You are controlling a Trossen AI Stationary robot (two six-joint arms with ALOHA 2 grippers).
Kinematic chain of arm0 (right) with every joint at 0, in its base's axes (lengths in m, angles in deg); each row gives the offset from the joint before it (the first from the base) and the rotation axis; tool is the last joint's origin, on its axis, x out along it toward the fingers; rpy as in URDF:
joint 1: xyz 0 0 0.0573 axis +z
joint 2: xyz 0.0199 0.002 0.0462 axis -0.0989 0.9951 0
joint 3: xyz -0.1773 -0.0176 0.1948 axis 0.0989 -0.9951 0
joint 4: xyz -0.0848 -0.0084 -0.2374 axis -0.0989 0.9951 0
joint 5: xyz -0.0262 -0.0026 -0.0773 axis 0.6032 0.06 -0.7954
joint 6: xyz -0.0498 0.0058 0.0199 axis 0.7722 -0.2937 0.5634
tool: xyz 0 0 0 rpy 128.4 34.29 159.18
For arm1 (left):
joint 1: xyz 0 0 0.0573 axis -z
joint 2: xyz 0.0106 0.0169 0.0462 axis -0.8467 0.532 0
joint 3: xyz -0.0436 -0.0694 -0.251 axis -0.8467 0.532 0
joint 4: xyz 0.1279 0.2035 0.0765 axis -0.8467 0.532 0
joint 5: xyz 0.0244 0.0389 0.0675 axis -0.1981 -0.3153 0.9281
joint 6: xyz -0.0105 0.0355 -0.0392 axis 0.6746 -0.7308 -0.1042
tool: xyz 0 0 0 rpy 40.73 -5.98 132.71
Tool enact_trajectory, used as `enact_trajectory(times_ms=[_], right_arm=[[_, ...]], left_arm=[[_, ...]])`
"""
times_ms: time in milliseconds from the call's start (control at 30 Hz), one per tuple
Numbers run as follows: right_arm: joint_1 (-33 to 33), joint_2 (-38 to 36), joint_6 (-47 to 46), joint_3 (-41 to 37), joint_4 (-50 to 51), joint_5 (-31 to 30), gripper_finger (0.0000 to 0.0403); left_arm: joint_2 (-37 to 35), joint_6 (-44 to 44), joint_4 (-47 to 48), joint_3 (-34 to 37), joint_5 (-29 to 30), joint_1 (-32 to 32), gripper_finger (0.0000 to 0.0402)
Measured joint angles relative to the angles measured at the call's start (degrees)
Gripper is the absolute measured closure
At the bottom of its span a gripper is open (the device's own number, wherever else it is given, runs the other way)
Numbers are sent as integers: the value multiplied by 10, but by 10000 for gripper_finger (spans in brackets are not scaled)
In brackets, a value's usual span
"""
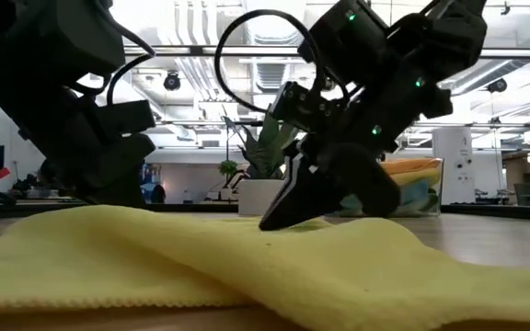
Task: Fold microfiber towels
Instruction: Fold the yellow microfiber towel
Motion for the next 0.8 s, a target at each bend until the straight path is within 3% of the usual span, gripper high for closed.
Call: enact_trajectory(times_ms=[500,800], right_arm=[[-82,52,23,87,60,-2,394],[-111,49,36,90,60,-9,394]], left_arm=[[-1,-4,-9,25,24,-41,263],[-6,-36,3,26,50,-78,263]])
